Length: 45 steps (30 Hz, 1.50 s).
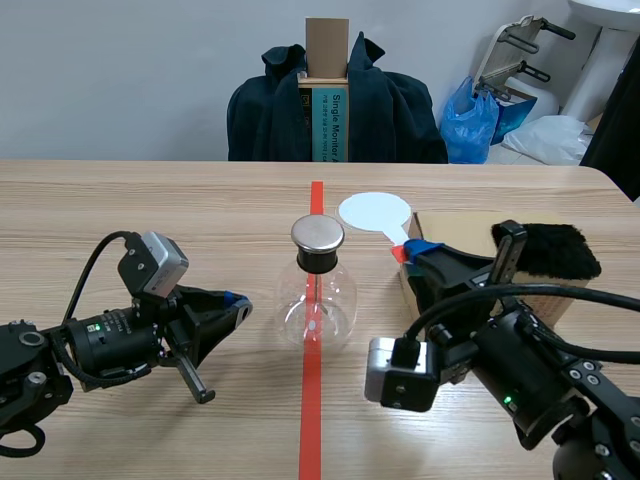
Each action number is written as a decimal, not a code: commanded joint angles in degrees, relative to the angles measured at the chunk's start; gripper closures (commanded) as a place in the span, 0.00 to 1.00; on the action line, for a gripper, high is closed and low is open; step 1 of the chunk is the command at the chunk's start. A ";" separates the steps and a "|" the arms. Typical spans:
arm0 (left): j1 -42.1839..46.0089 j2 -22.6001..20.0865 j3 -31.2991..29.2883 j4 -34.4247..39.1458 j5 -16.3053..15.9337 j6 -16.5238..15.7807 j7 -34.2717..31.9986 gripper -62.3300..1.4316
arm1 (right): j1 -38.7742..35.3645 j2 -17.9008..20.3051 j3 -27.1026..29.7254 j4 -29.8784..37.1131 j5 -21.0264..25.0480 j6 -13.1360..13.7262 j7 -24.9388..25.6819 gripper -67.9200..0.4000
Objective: Do the electroscope experiment.
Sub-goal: 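Move the plate toward and away from the electroscope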
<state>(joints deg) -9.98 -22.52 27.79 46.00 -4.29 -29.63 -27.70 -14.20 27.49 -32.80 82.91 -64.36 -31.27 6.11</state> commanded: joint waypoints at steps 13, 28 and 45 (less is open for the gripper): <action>0.00 0.28 -0.04 1.29 -0.33 -0.11 -0.83 0.93 | 0.52 0.76 0.63 0.74 0.50 -3.50 -2.95 0.98; 0.00 0.28 -0.04 1.29 -0.33 -0.11 -0.83 0.93 | 0.55 0.74 0.63 0.74 0.48 -3.48 11.78 0.98; 0.00 0.28 -0.04 1.29 -0.33 -0.11 -0.83 0.93 | 0.55 0.74 0.63 0.74 0.48 -3.43 16.37 0.98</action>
<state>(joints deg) -9.98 -22.52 27.79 46.00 -4.29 -29.63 -27.70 -14.20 27.49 -32.75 82.91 -64.07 -33.85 22.26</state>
